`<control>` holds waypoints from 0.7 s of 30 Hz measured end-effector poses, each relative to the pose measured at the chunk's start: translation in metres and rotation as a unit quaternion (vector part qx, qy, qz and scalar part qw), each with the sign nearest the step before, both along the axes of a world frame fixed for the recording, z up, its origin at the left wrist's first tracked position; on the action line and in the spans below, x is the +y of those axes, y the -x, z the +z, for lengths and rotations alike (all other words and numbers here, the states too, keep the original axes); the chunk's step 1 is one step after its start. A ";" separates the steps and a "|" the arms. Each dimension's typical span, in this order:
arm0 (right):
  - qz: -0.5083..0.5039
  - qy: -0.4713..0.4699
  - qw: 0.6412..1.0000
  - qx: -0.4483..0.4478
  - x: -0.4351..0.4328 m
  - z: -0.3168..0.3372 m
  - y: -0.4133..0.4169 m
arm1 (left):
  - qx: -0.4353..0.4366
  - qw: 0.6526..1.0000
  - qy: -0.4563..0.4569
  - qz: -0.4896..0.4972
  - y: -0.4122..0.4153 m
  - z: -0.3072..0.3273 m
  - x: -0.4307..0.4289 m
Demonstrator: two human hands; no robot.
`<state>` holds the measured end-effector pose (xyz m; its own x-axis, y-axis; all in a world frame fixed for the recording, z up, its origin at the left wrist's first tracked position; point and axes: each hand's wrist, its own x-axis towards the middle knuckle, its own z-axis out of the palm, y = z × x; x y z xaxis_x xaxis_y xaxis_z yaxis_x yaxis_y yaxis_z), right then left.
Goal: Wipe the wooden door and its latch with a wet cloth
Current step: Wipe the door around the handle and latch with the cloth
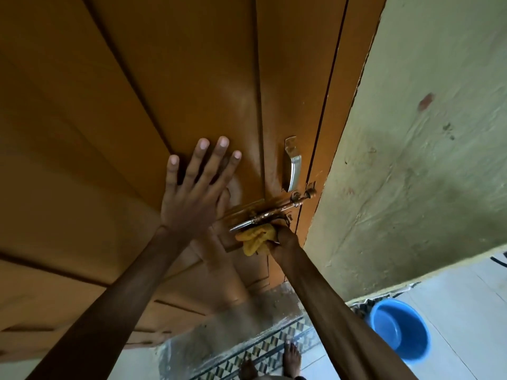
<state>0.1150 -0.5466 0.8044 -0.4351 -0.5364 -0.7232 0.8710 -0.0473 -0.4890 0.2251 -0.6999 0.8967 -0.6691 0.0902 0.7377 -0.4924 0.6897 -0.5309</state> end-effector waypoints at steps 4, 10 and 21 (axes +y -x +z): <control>-0.022 -0.002 1.000 -0.008 -0.002 0.001 0.007 | 0.006 1.000 0.014 -0.001 0.003 -0.005 -0.001; 0.033 -0.051 0.998 0.015 0.002 -0.016 0.010 | 0.012 1.000 0.013 0.002 -0.001 -0.005 0.001; 0.022 -0.062 0.997 -0.033 0.006 -0.026 0.012 | -0.002 1.000 -0.016 0.015 -0.006 0.001 0.010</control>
<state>0.1030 -0.5410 0.7787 -0.3624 -0.4586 -0.8114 0.9012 0.0495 -0.4305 0.2310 -0.6904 0.8979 -0.6747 0.0465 0.7366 -0.5102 0.6918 -0.5110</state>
